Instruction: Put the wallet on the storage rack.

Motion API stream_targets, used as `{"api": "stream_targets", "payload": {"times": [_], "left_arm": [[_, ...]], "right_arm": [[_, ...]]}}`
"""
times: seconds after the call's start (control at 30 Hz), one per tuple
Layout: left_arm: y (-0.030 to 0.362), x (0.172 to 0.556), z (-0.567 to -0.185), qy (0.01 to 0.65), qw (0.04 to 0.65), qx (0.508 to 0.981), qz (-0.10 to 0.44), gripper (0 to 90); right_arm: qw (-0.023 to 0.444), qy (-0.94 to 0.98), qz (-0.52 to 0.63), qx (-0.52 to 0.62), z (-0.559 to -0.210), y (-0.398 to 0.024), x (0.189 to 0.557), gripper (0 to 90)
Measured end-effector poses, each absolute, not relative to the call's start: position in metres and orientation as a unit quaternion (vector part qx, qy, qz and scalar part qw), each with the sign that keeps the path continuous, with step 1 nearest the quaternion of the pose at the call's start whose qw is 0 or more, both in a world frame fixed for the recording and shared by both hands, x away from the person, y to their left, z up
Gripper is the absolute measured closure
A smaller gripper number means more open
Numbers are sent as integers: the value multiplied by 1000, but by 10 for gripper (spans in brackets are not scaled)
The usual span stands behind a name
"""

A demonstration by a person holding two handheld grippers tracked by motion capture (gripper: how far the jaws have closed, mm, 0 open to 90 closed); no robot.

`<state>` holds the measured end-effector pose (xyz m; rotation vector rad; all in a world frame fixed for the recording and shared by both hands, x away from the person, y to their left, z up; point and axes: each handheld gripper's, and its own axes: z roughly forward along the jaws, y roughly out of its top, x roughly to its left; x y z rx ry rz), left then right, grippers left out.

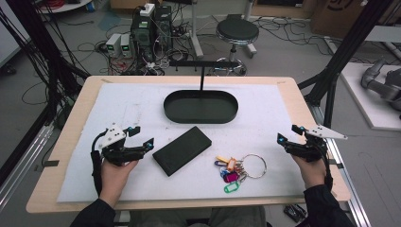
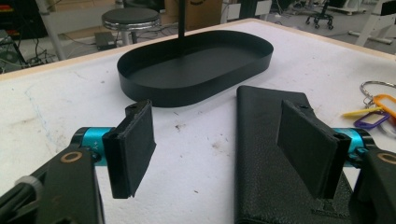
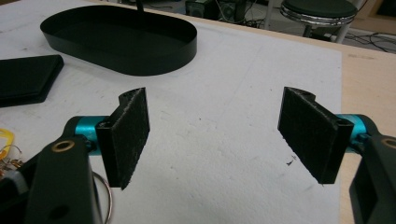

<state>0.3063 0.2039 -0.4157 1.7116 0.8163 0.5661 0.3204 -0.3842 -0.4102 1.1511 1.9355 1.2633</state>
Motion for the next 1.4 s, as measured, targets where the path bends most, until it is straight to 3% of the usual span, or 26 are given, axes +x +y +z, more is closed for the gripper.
{"api": "stream_targets", "payload": {"times": [0.33, 0.57, 1.23, 1.33, 1.4], "left_arm": [[200, 305, -417, 372, 530, 729, 221, 282], [195, 302, -423, 399, 505, 739, 200, 334], [182, 313, -451, 476, 446, 754, 82, 389], [182, 312, -452, 474, 459, 749, 58, 533], [182, 311, -452, 474, 459, 749, 57, 569]], "right_arm": [[283, 719, 465, 432, -412, -387, 324, 254], [288, 718, 464, 432, -412, -387, 327, 255], [287, 726, 461, 422, -413, -378, 332, 258], [287, 725, 461, 423, -413, -378, 332, 258], [286, 726, 461, 423, -413, -378, 332, 258]]}}
